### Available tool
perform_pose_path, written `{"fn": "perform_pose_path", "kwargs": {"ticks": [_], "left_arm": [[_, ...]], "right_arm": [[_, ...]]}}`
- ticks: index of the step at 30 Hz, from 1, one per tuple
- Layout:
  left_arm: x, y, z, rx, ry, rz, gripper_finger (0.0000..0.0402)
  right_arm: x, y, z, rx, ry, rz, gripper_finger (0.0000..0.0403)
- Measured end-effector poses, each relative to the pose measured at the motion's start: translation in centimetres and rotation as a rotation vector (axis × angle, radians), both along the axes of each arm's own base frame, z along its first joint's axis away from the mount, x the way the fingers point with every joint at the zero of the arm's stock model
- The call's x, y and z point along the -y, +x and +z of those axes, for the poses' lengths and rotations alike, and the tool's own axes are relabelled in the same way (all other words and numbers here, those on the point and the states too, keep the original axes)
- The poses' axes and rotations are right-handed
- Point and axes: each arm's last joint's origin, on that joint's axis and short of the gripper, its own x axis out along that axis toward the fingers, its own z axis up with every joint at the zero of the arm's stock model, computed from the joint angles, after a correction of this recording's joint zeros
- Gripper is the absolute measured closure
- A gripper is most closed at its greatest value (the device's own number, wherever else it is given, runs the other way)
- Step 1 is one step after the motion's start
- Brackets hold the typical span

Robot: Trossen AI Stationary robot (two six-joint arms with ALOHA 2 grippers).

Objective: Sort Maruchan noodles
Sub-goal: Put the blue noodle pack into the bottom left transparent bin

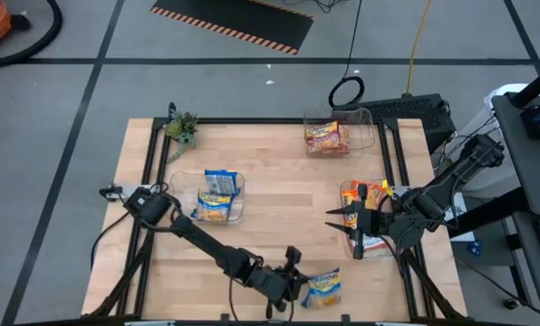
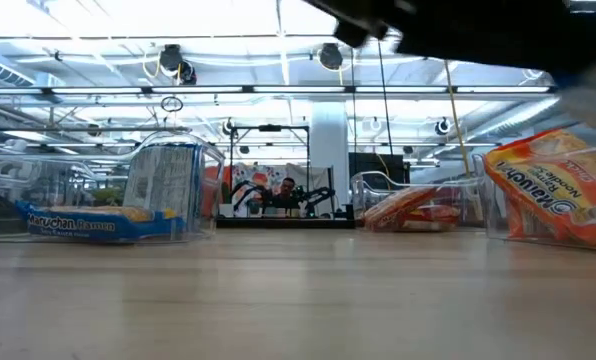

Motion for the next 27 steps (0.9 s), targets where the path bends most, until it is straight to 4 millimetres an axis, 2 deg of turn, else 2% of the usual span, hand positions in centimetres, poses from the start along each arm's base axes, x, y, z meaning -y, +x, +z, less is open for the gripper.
{"fn": "perform_pose_path", "kwargs": {"ticks": [7,13,22,27], "left_arm": [[-1.2,-2.0,3.9,-0.055,0.161,0.121,0.0396],[-2.9,-4.2,8.3,-0.108,0.138,0.17,0.0396],[-5.5,-8.9,15.6,-0.097,0.092,0.243,0.0396],[-6.6,-11.6,18.3,-0.054,0.122,0.34,0.0396]], "right_arm": [[-0.1,-0.1,0.0,0.001,0.001,0.005,0.0289],[-0.6,-0.4,0.0,0.002,0.002,0.033,0.0289],[-0.6,-0.7,0.2,0.01,0.0,0.043,0.0289],[-0.6,-0.7,0.3,0.01,-0.002,0.043,0.0289]]}}
